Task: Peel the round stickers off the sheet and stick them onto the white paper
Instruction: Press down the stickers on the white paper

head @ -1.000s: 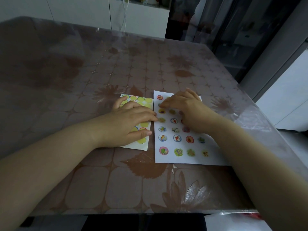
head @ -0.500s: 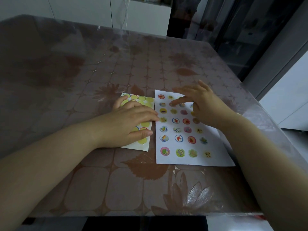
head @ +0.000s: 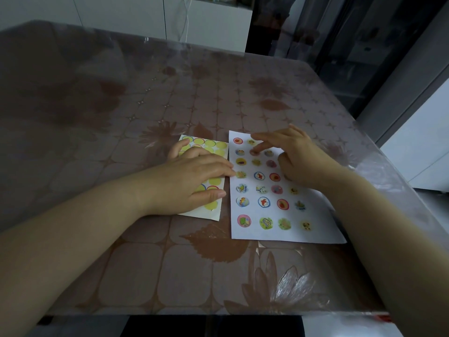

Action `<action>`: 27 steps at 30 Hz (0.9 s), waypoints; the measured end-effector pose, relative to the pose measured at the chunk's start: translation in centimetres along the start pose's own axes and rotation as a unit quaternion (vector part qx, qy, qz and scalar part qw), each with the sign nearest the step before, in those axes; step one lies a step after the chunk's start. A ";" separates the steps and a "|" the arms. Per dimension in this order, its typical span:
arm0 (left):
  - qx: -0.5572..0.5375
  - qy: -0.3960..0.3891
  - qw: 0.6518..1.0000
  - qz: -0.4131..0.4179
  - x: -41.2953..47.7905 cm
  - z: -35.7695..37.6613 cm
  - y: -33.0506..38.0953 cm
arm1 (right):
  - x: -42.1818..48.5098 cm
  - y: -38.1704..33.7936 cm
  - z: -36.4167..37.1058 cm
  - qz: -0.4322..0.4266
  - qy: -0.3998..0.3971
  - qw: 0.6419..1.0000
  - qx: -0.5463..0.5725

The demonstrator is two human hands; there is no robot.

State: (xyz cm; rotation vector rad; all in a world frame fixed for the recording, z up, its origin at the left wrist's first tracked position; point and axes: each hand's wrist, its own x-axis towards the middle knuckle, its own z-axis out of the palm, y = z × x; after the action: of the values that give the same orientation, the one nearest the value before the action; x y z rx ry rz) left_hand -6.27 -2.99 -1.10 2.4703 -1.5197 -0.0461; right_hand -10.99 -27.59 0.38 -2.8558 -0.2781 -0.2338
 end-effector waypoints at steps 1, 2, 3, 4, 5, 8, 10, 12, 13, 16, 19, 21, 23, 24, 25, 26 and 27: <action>-0.002 0.001 1.000 0.000 0.0 0.0 0.0 | 0.0 0.0 0.0 0.003 -0.009 1.000 0.005; -0.004 0.002 1.000 0.000 0.1 0.0 0.0 | 0.1 -0.1 0.0 0.005 -0.016 1.000 0.013; -0.006 0.003 1.000 -0.002 0.1 0.0 0.0 | 0.1 -0.2 -0.1 0.009 -0.023 0.999 0.021; -0.004 0.004 1.000 -0.003 0.1 0.0 0.0 | 0.1 -0.2 -0.2 0.014 -0.029 0.999 0.032; -0.002 0.003 1.000 -0.004 0.2 0.0 0.0 | 0.2 -0.4 -0.3 0.023 -0.035 0.998 0.049; -0.002 0.004 1.000 -0.003 0.2 0.1 0.0 | 0.7 -0.8 -0.2 0.102 -0.022 0.980 0.169; -0.007 0.006 1.000 -0.004 0.2 0.1 0.0 | 1.4 -0.8 0.1 0.149 0.007 0.963 0.223; -0.012 0.008 1.000 -0.005 0.2 0.1 0.0 | 2.2 -0.7 0.4 0.167 0.021 0.966 0.194; -0.013 0.009 1.000 -0.005 0.1 0.1 0.0 | 2.7 -0.5 0.5 0.184 0.017 0.971 0.151; -0.014 0.005 1.000 -0.006 0.1 0.1 0.0 | 3.8 -0.1 0.1 0.264 -0.031 0.963 0.050; -0.012 0.000 1.000 -0.007 0.2 0.1 0.0 | 4.7 -0.4 -0.7 0.273 -0.080 0.959 -0.009; -0.010 0.000 1.000 -0.004 0.2 0.0 0.0 | 5.3 -0.5 -1.0 0.267 -0.109 0.956 -0.050; -0.008 0.003 1.000 -0.004 0.1 0.0 0.0 | 5.8 0.2 -1.2 0.264 -0.133 0.955 -0.034; -0.008 0.003 1.000 -0.004 0.1 0.0 0.0 | 5.7 0.8 -1.3 0.267 -0.132 0.954 -0.003; -0.008 0.004 1.000 -0.004 0.1 0.1 0.0 | 5.4 1.5 -1.5 0.275 -0.122 0.953 0.033; -0.009 0.005 1.000 -0.004 0.0 0.1 0.0 | 4.9 2.1 -1.7 0.286 -0.108 0.950 0.066; -0.010 0.006 1.000 -0.004 0.1 0.1 0.0 | 4.4 2.7 -1.9 0.299 -0.099 0.945 0.093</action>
State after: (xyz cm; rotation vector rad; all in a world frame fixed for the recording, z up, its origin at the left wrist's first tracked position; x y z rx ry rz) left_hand -6.31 -3.08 -1.21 2.4571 -1.4966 -0.0493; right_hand -6.45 -29.91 2.39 -2.6238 0.5036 0.1920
